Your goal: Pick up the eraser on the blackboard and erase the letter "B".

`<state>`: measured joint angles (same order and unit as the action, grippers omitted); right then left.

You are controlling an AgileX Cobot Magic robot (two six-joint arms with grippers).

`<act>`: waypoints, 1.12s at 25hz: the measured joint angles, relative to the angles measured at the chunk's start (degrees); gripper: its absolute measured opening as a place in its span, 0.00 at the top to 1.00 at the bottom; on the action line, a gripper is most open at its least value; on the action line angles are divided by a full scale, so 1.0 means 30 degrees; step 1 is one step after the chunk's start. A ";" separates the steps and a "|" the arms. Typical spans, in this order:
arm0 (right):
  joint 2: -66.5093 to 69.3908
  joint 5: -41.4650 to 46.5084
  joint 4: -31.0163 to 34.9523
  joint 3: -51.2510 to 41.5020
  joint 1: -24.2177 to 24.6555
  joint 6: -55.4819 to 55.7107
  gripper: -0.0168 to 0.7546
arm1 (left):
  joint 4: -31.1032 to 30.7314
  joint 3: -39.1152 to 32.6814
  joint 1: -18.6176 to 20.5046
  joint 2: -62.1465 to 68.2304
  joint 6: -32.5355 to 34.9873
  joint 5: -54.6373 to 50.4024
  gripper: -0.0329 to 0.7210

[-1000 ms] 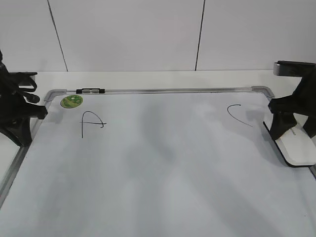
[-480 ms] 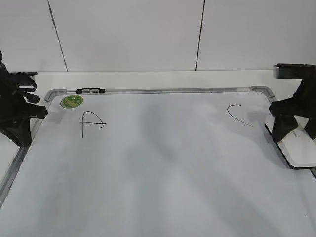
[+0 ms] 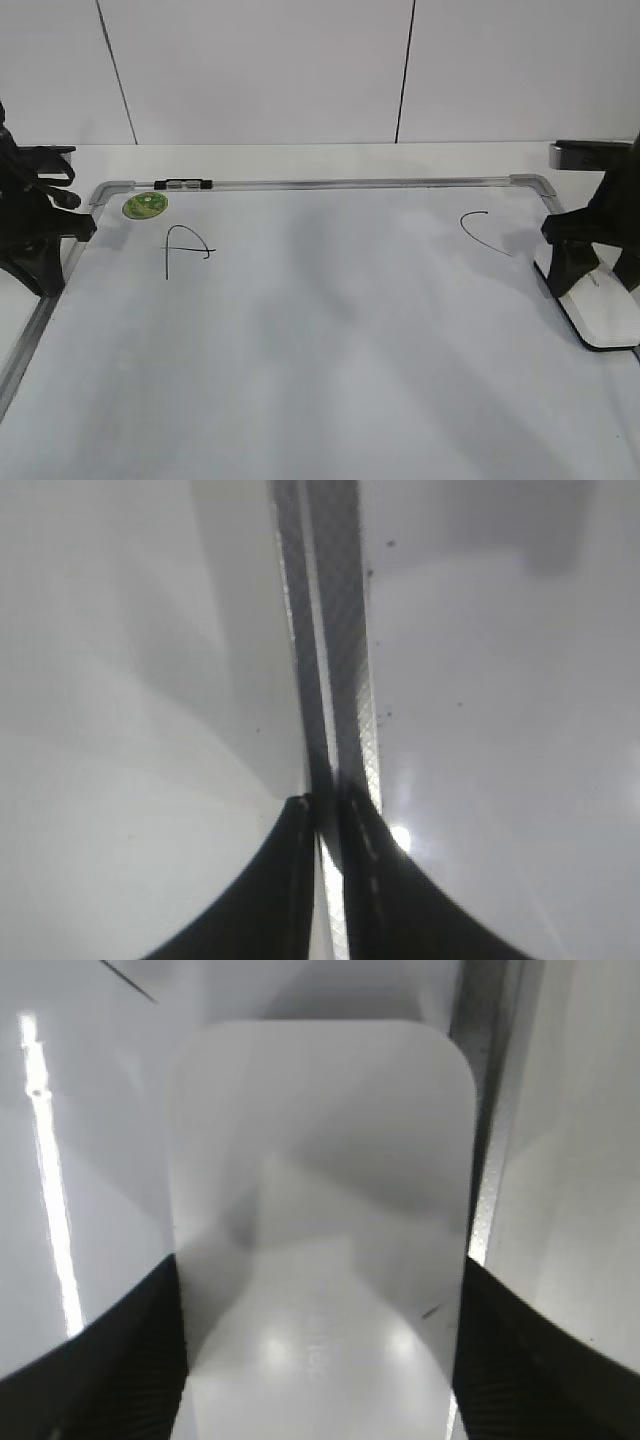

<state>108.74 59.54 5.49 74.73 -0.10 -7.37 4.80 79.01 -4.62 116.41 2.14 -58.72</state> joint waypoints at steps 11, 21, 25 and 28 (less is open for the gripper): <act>0.0000 0.0000 0.0074 0.0000 0.0000 0.0089 0.26 | 0.0000 0.0000 0.0000 0.0000 0.0000 0.0000 0.90; 0.0000 0.1916 0.0183 0.1131 0.0000 0.0315 0.12 | 0.0000 0.0000 0.0000 0.0000 0.0000 -0.0004 0.90; 0.0000 0.3169 0.0183 0.3437 0.0000 0.0602 0.13 | 0.0000 0.0000 0.0000 0.0000 0.0000 -0.0004 0.90; 0.0000 0.3292 0.0258 0.4708 0.0000 0.1275 0.14 | -0.0083 0.0000 0.0000 0.0000 0.0128 -0.0038 0.87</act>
<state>108.74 69.41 6.26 88.86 -0.10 -3.54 4.55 79.01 -4.62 116.41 2.52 -58.83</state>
